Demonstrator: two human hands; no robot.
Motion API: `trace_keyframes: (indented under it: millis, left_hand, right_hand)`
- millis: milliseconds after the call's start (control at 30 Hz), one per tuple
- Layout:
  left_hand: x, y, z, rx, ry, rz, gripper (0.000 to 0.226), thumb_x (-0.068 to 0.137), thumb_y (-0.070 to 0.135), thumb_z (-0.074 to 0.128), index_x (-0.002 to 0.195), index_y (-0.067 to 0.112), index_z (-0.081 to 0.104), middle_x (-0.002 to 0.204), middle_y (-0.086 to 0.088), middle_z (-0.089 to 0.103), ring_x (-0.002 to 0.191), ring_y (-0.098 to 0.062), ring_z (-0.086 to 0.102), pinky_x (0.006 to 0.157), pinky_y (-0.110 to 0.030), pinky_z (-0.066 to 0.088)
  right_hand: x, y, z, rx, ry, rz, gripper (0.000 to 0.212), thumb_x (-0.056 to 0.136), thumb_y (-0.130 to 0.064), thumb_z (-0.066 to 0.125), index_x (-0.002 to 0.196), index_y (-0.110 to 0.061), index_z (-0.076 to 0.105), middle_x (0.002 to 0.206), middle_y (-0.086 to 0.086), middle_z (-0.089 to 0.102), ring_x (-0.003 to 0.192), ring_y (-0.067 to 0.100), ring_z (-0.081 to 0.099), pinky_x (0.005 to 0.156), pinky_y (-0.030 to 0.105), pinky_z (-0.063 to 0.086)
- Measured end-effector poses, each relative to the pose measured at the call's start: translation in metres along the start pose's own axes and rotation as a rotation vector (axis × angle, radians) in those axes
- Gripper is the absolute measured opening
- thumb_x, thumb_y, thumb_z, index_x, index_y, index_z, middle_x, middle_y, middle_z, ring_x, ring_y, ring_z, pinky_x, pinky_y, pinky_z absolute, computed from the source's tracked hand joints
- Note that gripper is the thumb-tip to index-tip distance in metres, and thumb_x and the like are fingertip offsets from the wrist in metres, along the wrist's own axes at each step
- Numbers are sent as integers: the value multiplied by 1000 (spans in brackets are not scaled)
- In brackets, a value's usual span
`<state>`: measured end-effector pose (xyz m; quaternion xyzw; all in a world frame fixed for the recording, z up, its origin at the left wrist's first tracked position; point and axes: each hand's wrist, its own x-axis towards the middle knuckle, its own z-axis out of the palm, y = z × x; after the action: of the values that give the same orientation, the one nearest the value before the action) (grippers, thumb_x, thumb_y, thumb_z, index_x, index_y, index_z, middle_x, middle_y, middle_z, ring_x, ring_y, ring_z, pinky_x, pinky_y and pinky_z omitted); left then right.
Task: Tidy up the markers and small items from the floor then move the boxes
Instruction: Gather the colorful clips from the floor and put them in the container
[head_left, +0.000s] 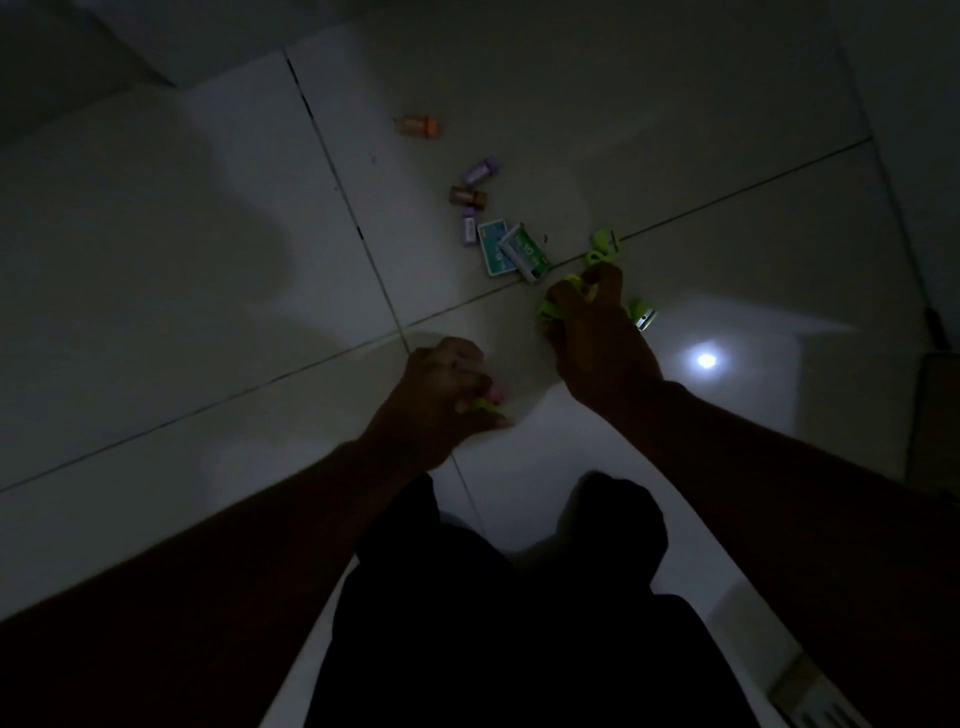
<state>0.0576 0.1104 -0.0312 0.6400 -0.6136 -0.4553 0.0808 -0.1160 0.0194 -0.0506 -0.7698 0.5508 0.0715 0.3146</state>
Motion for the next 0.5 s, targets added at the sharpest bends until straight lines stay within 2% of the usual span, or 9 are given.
trace_keyframes:
  millis: [67,167,267,400,500]
  left_hand:
    - [-2,-1,8,48,-56,-41,32,71,32,80,97,12,74,131,-14,52,119,-30,47,99,-38,40]
    - [-3,-1,18,76,-35,-73,21,79,20,74,97,11,73,133,-12,48,117,-30,47,96,-33,39]
    - [3,0,22,160,-33,-53,18,83,16,68,98,8,72,127,-16,52,112,-34,49,92,-32,36]
    - [12,-3,22,202,-23,57,19,82,15,69,93,1,73,104,-22,63,100,-35,58,90,-36,36]
    - [15,-5,26,261,-8,69,21,86,21,65,99,5,71,108,-18,64,106,-30,57,91,-35,29]
  right_hand:
    - [2,1,0,-21,-8,16,40,95,-20,51,134,-13,44,141,24,25,99,41,55,82,44,53]
    - [3,1,2,-48,-27,44,42,96,-24,50,136,-15,42,141,25,25,105,42,53,86,46,52]
    - [2,0,5,-54,-4,18,40,93,-22,52,131,-12,44,147,22,20,114,42,49,91,44,49]
    - [-1,3,7,-68,5,-21,41,92,-22,55,130,-12,44,148,15,23,116,40,46,87,46,50]
    - [-2,6,7,-92,-42,-34,44,93,-23,54,135,-17,42,143,17,25,110,39,50,87,45,51]
